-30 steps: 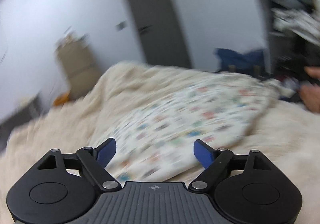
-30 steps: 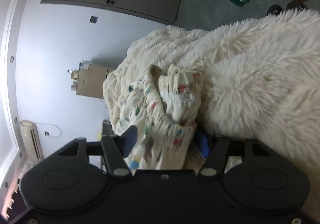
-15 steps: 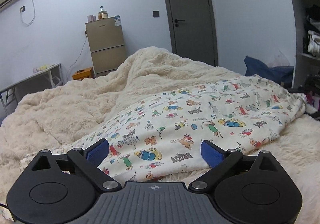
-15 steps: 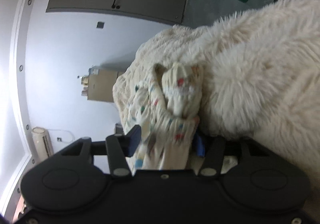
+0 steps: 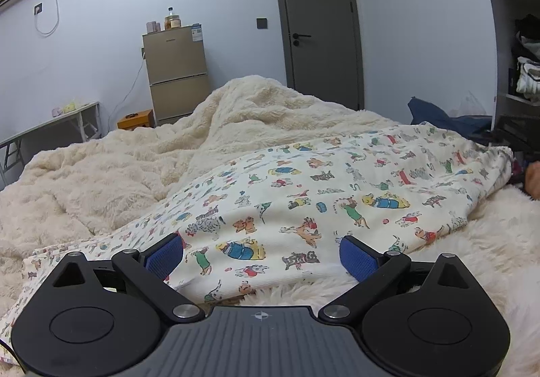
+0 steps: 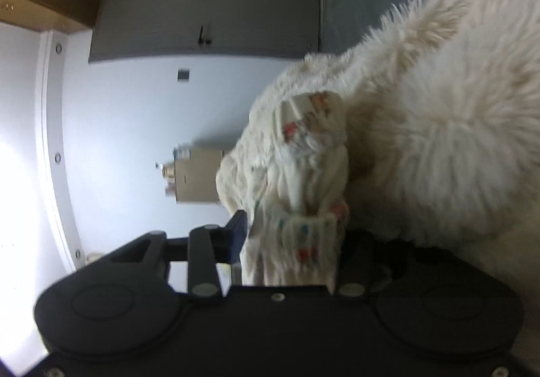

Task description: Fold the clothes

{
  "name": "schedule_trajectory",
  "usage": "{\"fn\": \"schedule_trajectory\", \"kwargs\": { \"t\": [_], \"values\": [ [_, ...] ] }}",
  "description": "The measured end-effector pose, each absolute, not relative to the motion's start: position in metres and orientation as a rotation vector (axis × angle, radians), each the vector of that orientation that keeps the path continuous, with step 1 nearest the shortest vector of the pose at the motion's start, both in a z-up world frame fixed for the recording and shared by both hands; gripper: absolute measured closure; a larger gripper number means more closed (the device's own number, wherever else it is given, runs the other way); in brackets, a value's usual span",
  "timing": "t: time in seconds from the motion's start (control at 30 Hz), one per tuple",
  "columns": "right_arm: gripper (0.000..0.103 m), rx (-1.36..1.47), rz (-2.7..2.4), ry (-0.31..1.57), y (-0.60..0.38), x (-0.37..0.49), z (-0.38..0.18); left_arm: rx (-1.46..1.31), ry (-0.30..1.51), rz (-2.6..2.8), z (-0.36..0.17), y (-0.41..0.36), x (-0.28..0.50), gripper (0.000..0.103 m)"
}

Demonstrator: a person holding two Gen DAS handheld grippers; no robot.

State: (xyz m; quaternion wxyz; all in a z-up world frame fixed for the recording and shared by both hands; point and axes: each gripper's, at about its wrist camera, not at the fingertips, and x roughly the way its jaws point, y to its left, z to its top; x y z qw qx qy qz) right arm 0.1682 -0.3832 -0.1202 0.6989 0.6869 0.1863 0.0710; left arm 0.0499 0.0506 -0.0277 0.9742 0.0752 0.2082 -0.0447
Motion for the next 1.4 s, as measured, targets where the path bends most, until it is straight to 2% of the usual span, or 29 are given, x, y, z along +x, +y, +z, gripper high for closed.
{"fn": "schedule_trajectory", "kwargs": {
  "t": [0.23, 0.43, 0.57, 0.63, 0.7, 0.8, 0.93, 1.1, 1.4],
  "values": [
    [0.061, 1.449, 0.114, 0.399, -0.371, 0.175, -0.108, 0.168, 0.421, -0.093, -0.030, 0.048, 0.051, 0.005],
    [0.060, 1.237, 0.256, 0.552, -0.371, 0.184, -0.098, 0.168, 0.428, -0.085, -0.030, 0.046, 0.049, 0.003],
    [0.061, 1.296, 0.325, 0.560, -0.386, 0.190, -0.107, 0.143, 0.446, -0.094, -0.032, 0.049, 0.053, 0.001],
    [0.064, 1.326, 0.295, 0.547, -0.386, 0.191, -0.109, 0.148, 0.447, -0.092, -0.032, 0.049, 0.054, 0.001],
    [0.075, 1.341, 0.259, 0.534, -0.385, 0.193, -0.108, 0.152, 0.447, -0.091, -0.033, 0.049, 0.054, 0.001],
    [0.080, 1.309, 0.200, 0.503, -0.376, 0.190, -0.100, 0.155, 0.449, -0.096, -0.034, 0.048, 0.055, 0.001],
    [0.080, 1.311, 0.177, 0.484, -0.372, 0.182, -0.098, 0.161, 0.447, -0.097, -0.034, 0.048, 0.054, 0.001],
    [0.088, 1.250, 0.160, 0.476, -0.367, 0.184, -0.091, 0.157, 0.449, -0.103, -0.034, 0.049, 0.053, 0.001],
    [0.092, 1.237, 0.164, 0.449, -0.382, 0.178, -0.073, 0.175, 0.442, -0.118, -0.035, 0.047, 0.051, 0.000]
  ]
}}
